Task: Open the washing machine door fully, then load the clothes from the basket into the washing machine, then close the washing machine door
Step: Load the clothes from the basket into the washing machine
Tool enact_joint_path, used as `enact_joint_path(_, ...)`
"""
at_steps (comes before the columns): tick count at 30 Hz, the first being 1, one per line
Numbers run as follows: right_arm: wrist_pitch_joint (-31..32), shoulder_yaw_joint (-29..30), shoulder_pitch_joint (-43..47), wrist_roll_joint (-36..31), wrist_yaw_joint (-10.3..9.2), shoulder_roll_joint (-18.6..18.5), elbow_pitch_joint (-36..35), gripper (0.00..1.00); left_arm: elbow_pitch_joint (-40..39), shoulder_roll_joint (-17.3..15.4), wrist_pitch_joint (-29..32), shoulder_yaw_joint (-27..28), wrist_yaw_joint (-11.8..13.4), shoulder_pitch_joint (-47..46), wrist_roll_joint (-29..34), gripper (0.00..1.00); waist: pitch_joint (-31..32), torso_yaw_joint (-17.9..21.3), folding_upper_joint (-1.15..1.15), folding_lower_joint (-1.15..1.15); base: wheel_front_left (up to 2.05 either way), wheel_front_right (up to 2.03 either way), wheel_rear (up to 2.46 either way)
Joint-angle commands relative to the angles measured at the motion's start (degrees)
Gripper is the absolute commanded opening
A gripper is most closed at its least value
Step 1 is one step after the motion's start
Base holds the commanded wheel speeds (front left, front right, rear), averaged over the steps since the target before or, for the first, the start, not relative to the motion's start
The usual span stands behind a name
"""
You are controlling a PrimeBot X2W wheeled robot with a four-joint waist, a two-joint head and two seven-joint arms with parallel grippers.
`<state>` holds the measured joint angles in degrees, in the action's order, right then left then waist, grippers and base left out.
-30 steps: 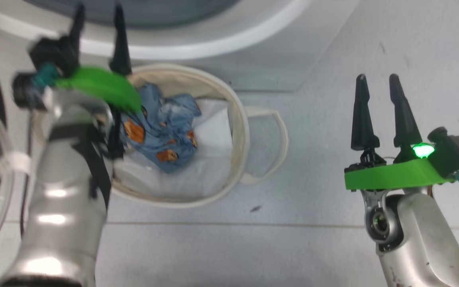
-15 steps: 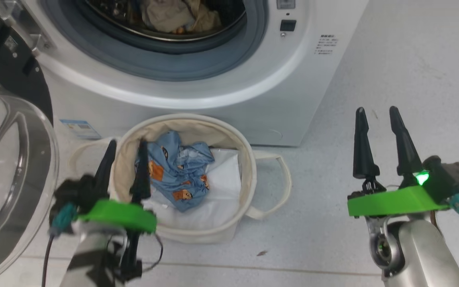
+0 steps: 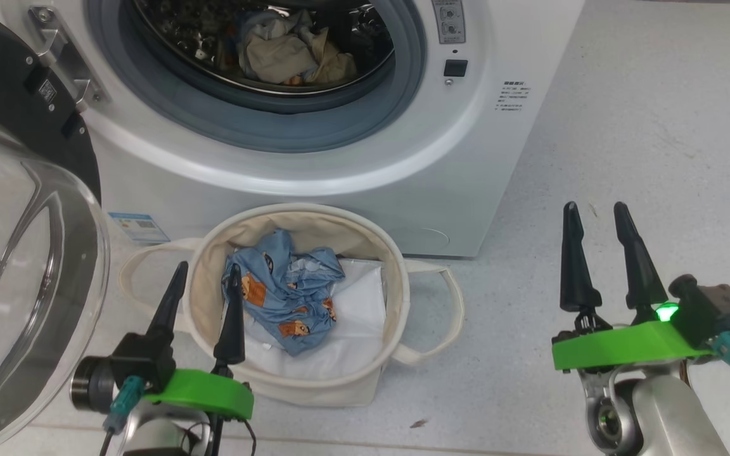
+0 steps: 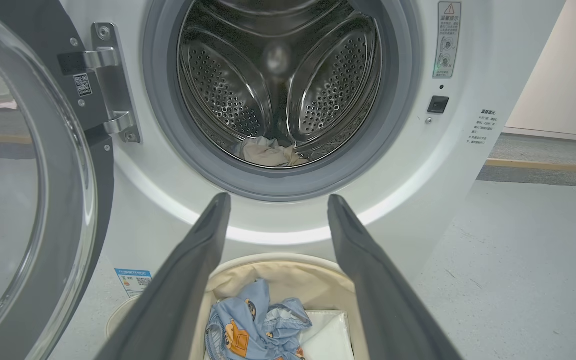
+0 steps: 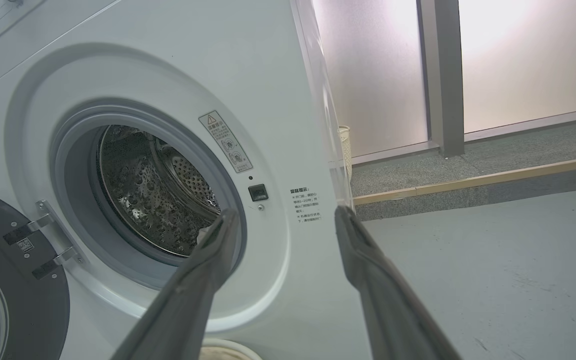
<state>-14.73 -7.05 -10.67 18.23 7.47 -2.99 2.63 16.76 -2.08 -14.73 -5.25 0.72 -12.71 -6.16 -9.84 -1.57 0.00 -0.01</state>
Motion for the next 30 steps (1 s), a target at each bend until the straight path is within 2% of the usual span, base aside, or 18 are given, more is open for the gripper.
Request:
enact_joint_path(1, -0.3, -1.5, -0.3, -0.2, 0.02, 0.1, -1.6, 1.00, -2.0, -1.0, -0.3, 1.6, 0.5, -0.2, -0.3, 1.00, -0.1, 0.0, 0.00, 0.01, 0.00, 0.00, 0.00)
enact_joint_path(22, -0.3, -1.4, -0.2, -1.2, 0.02, 0.1, 2.0, 1.00, -1.1, -0.8, -0.3, 0.4, 0.9, -0.2, -1.9, 1.00, -0.6, 0.7, 0.00, 0.01, 0.00, 0.00, 0.00)
enact_joint_path(30, -0.3, 0.0, 0.3, -2.6, 0.02, 0.1, 5.7, 1.00, -0.4, -0.8, -0.3, -0.6, 1.1, 0.2, -2.2, 1.00, 0.2, 1.1, 0.00, 0.01, 0.00, 0.00, 0.00)
